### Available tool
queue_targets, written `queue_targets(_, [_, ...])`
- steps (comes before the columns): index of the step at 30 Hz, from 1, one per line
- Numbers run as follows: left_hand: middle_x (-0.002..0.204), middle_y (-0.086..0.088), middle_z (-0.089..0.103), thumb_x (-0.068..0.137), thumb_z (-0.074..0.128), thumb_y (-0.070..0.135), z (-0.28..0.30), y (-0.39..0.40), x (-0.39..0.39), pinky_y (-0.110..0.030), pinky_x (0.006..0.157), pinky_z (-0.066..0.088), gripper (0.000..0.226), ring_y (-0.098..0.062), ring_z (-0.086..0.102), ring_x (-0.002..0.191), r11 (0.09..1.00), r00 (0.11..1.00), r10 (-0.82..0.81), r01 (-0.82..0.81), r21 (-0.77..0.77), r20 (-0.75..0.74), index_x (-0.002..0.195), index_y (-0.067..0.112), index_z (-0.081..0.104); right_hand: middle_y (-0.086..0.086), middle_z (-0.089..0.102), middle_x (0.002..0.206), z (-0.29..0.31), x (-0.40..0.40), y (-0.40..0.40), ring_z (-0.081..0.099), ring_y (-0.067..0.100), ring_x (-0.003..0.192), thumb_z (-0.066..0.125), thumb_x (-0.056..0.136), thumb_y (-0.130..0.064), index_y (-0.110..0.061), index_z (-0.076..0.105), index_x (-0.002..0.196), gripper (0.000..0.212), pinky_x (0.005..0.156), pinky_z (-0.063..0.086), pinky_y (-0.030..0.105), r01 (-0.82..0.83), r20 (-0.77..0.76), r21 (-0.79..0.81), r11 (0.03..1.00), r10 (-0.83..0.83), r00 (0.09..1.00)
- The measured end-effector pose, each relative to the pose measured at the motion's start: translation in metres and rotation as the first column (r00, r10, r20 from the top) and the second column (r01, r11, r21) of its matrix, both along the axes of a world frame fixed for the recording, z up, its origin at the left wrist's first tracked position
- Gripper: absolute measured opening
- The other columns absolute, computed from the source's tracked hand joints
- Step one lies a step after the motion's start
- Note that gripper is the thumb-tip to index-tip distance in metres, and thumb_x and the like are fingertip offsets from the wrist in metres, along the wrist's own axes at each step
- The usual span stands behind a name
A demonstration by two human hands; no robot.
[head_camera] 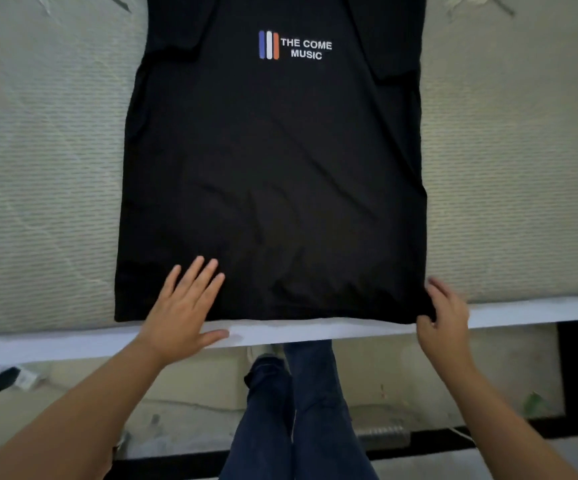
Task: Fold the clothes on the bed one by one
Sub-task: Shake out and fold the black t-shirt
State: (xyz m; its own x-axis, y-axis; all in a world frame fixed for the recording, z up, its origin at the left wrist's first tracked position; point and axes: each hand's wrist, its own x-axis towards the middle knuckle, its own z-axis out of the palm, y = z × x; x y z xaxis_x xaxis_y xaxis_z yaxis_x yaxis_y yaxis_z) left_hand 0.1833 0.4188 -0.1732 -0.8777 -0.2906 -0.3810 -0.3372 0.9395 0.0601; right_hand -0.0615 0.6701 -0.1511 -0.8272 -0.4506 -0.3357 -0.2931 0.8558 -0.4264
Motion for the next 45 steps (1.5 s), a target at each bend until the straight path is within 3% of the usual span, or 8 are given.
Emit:
queue_targets(3, [0.114,-0.023,0.062,0.047,0.088,0.040,-0.001,0.002,0.002,-0.054,0.088,0.045,0.081,-0.040,0.058,0.107,0.997,0.997,0.071,-0.071,-0.007,0.002,0.109,-0.005,0.062,0.031,0.047,0.124,0.000,0.011,0.008,0.046,0.046,0.110,0.061,0.069,0.006,0.009,0.040,0.130,0.064,0.095,0.037,0.047,-0.243,0.011,0.044,0.969,0.242,0.970])
queue_targets(8, [0.115,-0.022,0.062,0.091,0.050,0.037,-0.002,0.000,0.014,-0.032,0.112,0.005,0.045,-0.035,0.053,0.113,0.996,0.987,0.085,-0.088,-0.017,-0.135,0.111,-0.002,0.061,0.027,0.060,0.103,0.005,0.002,0.012,0.061,0.041,0.088,0.057,0.064,0.028,0.006,0.051,0.123,0.064,0.070,0.051,0.044,-0.281,-0.117,0.024,0.959,0.282,0.952])
queue_targets(11, [0.116,-0.025,0.060,0.035,0.091,0.003,-0.013,-0.001,0.017,-0.027,0.113,-0.004,0.087,-0.036,0.046,0.116,0.994,0.977,0.101,-0.105,-0.010,-0.190,0.114,-0.003,0.056,0.024,0.063,0.069,0.019,-0.013,0.024,0.061,0.037,0.052,0.065,0.050,0.030,0.015,0.063,0.100,0.052,0.048,0.050,0.038,-0.311,-0.330,0.060,0.948,0.313,0.891])
queue_targets(16, [0.117,-0.027,0.059,0.036,0.086,-0.011,-0.009,0.009,0.010,-0.058,0.092,0.036,0.080,-0.047,0.055,0.107,0.982,0.963,0.189,-0.183,0.049,-0.193,0.112,-0.008,0.060,0.014,0.052,0.050,0.033,-0.026,0.041,0.050,0.027,0.040,0.047,0.072,0.000,0.007,0.069,0.080,0.025,0.043,0.039,0.029,-0.449,-0.591,0.186,0.874,0.464,0.659])
queue_targets(30, [0.110,-0.028,0.062,0.027,0.090,-0.003,-0.004,0.014,0.020,-0.061,0.077,0.043,0.084,-0.047,0.060,0.098,0.983,0.972,0.177,-0.181,-0.018,-0.153,0.106,-0.011,0.062,0.019,0.055,0.127,-0.017,0.023,0.021,0.047,0.032,0.123,0.087,0.039,-0.003,0.002,0.052,0.121,0.089,0.096,0.038,0.053,-0.396,-0.306,0.575,0.716,0.637,0.708])
queue_targets(35, [0.118,-0.033,0.055,0.034,0.077,-0.023,-0.006,0.005,0.024,-0.061,0.086,0.037,0.081,-0.053,0.051,0.107,0.951,0.934,0.308,-0.306,0.037,-0.183,0.112,-0.014,0.056,0.029,0.055,0.122,-0.026,-0.007,0.012,0.055,0.042,0.111,0.032,0.072,0.006,0.012,0.055,0.115,0.049,0.112,-0.002,0.038,-0.499,-0.370,0.532,0.684,0.718,0.590])
queue_targets(39, [0.133,-0.031,0.042,0.055,0.054,-0.033,-0.010,0.006,0.024,-0.055,0.104,0.020,0.073,-0.046,0.033,0.127,0.882,0.863,0.468,-0.444,0.157,-0.191,0.125,-0.013,0.044,0.032,0.056,0.118,-0.027,-0.011,0.012,0.055,0.044,0.108,0.025,0.069,0.008,0.016,0.056,0.112,0.053,0.110,0.011,0.038,-0.546,-0.362,0.519,0.657,0.748,0.556])
queue_targets(45, [0.141,-0.027,0.032,0.066,0.042,-0.031,-0.005,0.022,0.049,-0.047,0.111,0.011,0.069,-0.041,0.023,0.135,0.878,0.879,0.458,-0.424,0.221,-0.133,0.131,-0.009,0.036,0.016,-0.002,0.153,-0.018,-0.003,0.037,-0.007,0.028,0.141,0.028,0.083,0.015,0.000,-0.001,0.141,0.066,0.106,-0.018,0.028,-0.600,-0.069,0.481,0.639,0.710,0.701])
